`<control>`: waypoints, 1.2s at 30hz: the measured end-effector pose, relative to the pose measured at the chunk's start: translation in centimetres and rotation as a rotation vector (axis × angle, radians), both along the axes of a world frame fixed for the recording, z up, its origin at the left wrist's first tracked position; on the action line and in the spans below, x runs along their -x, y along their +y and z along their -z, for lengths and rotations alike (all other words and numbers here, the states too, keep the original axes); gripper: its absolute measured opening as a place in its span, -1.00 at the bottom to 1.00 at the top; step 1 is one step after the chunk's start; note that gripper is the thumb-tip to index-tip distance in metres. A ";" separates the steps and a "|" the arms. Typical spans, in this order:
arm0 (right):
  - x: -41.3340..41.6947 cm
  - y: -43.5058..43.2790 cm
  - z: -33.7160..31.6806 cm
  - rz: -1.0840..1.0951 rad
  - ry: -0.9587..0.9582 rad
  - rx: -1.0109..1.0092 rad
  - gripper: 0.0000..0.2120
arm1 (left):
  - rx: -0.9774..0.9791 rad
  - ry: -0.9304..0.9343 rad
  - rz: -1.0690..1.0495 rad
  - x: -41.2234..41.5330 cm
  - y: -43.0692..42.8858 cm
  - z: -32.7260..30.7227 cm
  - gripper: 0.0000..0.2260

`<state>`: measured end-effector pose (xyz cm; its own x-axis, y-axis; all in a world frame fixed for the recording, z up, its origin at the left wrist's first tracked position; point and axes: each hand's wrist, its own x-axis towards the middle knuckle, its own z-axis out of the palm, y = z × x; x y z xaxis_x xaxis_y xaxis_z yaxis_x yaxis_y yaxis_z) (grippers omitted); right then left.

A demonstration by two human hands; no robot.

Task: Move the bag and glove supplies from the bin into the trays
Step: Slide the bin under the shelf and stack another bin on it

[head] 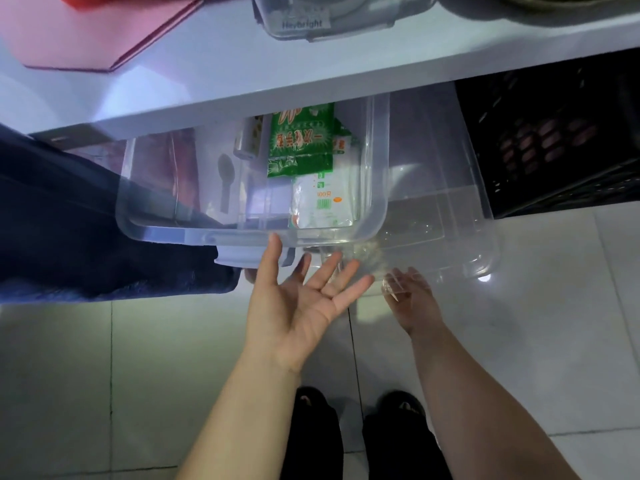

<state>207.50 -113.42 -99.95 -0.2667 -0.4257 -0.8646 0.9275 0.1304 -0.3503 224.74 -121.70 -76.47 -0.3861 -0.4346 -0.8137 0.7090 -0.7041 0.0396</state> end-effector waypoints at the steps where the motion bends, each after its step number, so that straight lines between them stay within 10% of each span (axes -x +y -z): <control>1: 0.0 0.0 -0.1 -0.015 0.009 0.010 -0.79 | 0.032 0.014 0.015 0.5 -0.6 -0.1 -0.36; 36: -2.4 13.0 -7.3 -0.211 -0.022 0.164 -0.72 | 0.106 -0.002 -0.077 3.8 -3.3 -3.0 -0.47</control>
<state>209.93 -100.43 -92.69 -0.1389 -0.6045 -0.7844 0.8936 0.2648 -0.3624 220.96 -124.96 -73.43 -0.3467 -0.5460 -0.7627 0.7604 -0.6396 0.1123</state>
